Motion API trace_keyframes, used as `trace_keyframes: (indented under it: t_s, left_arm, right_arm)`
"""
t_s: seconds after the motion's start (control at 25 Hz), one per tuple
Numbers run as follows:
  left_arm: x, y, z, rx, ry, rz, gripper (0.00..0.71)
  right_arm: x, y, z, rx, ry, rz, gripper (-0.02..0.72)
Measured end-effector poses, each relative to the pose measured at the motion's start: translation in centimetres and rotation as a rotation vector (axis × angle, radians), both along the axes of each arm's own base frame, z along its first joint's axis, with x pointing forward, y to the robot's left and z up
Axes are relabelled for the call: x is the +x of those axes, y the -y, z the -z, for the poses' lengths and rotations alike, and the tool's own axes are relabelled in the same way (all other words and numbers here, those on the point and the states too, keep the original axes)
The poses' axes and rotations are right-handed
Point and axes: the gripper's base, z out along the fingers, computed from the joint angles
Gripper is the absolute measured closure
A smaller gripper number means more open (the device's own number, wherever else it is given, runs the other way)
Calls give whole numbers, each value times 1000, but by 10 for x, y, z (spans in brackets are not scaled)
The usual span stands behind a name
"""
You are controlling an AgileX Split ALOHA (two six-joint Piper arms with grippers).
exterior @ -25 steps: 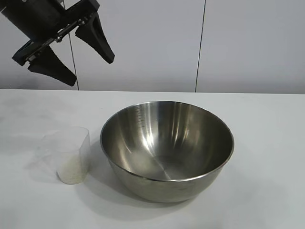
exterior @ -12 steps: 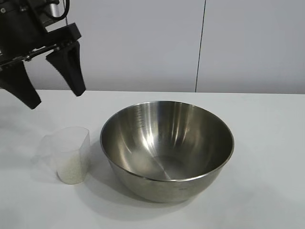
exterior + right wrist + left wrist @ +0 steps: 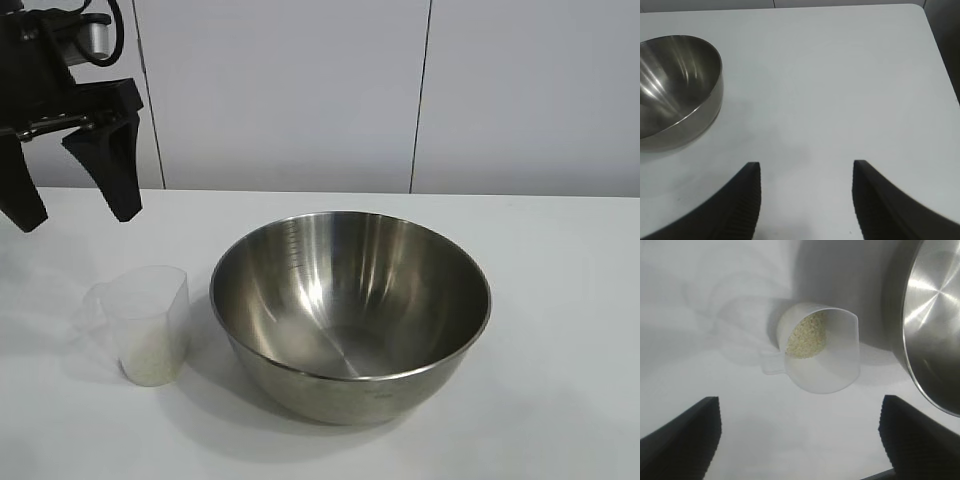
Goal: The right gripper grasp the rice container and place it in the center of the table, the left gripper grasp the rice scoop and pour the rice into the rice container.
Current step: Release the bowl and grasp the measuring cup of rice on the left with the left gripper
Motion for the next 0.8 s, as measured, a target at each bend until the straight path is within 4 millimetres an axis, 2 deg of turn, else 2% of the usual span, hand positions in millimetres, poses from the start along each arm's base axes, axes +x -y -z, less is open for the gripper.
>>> trace_keyframes:
  t_s: [0.4,0.8]
  left_arm:
    - [0,0,0,3,17,67,90]
    - [1,0,0,-3,14,-8,90]
  right_arm:
    - [0,0,0,0,1,0,323]
    - [0,0,0,0,1,0,323]
